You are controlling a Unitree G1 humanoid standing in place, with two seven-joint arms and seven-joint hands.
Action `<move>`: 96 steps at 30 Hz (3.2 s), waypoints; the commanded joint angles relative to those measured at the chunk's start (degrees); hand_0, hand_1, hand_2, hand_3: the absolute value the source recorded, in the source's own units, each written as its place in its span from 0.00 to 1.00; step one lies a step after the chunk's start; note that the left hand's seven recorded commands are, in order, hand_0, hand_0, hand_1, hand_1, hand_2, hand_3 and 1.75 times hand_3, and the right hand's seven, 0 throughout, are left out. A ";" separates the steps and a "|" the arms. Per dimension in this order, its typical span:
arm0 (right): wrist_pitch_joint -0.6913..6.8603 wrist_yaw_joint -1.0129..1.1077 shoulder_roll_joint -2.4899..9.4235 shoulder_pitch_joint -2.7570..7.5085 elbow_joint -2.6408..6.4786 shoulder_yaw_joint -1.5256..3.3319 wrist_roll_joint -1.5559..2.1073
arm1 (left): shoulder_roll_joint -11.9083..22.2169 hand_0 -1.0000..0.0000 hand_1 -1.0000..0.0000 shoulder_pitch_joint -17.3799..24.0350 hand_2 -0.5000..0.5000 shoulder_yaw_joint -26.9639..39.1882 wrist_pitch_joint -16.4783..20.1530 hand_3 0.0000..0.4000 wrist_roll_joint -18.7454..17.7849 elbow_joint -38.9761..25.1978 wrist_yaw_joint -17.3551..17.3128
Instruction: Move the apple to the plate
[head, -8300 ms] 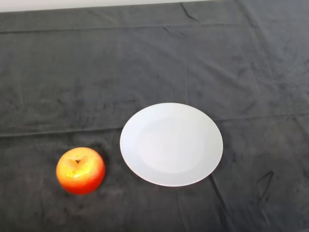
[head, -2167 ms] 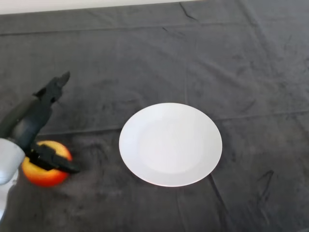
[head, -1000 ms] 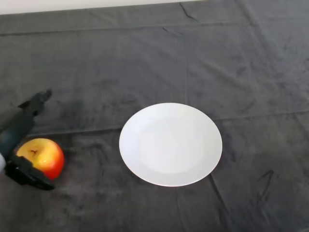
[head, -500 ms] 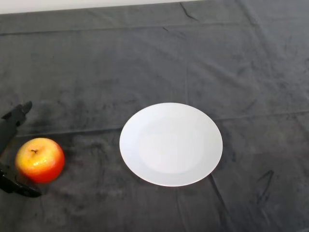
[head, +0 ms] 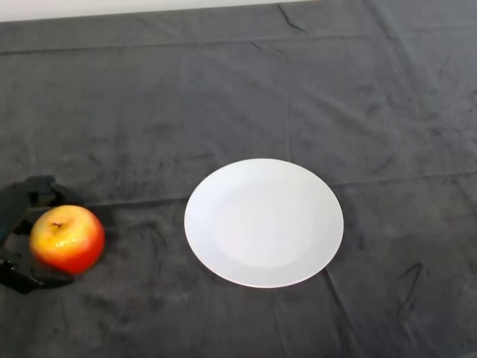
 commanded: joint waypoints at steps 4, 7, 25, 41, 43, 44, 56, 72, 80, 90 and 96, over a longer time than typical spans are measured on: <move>0.61 0.40 -0.34 1.84 0.24 -0.02 -0.11 | -0.78 0.00 0.00 -3.43 0.50 2.52 0.93 1.00 -0.46 0.00 -0.11; 0.61 0.41 -0.34 1.85 0.21 -0.02 -0.11 | -1.64 0.00 0.00 -4.44 0.50 2.39 1.94 1.00 0.05 -1.86 1.03; 0.65 0.46 -0.34 1.95 0.03 -0.02 -0.11 | -11.14 0.00 0.00 -10.80 0.50 -3.19 0.58 1.00 6.18 -6.14 14.15; 0.68 0.47 -0.34 1.96 -0.01 -0.03 -0.12 | -16.91 0.00 0.00 -18.54 0.50 -14.63 -4.60 1.00 7.67 3.81 16.22; 0.68 0.47 -0.34 1.95 0.01 -0.03 -0.12 | -17.63 0.00 0.00 -19.16 0.50 -16.29 -5.38 1.00 7.70 5.53 16.27; 0.68 0.47 -0.34 1.94 0.02 -0.03 -0.12 | -17.98 0.00 0.00 -19.44 0.50 -17.04 -5.67 1.00 7.72 6.31 16.31; 0.67 0.42 -0.33 1.81 0.22 -0.04 -0.14 | -21.33 0.00 0.00 -24.68 0.50 -25.94 -7.07 1.00 5.89 13.77 13.94; 0.59 0.31 -0.33 1.57 0.65 -0.03 -0.17 | -19.95 1.00 1.00 -28.33 0.50 -32.12 -11.90 0.00 6.37 20.74 11.17; 0.54 0.26 -0.32 1.46 0.85 -0.03 -0.18 | -18.94 1.00 1.00 -29.44 0.50 -32.48 -11.86 0.00 6.78 20.89 9.64; 0.48 0.21 -0.32 1.40 1.00 -0.02 -0.17 | -16.67 1.00 1.00 -28.50 0.50 -29.11 -12.82 0.00 5.01 17.64 9.39; 0.45 0.21 -0.32 1.41 1.00 -0.02 -0.16 | -14.58 1.00 1.00 -27.00 0.50 -25.03 -15.49 0.00 2.54 16.33 10.19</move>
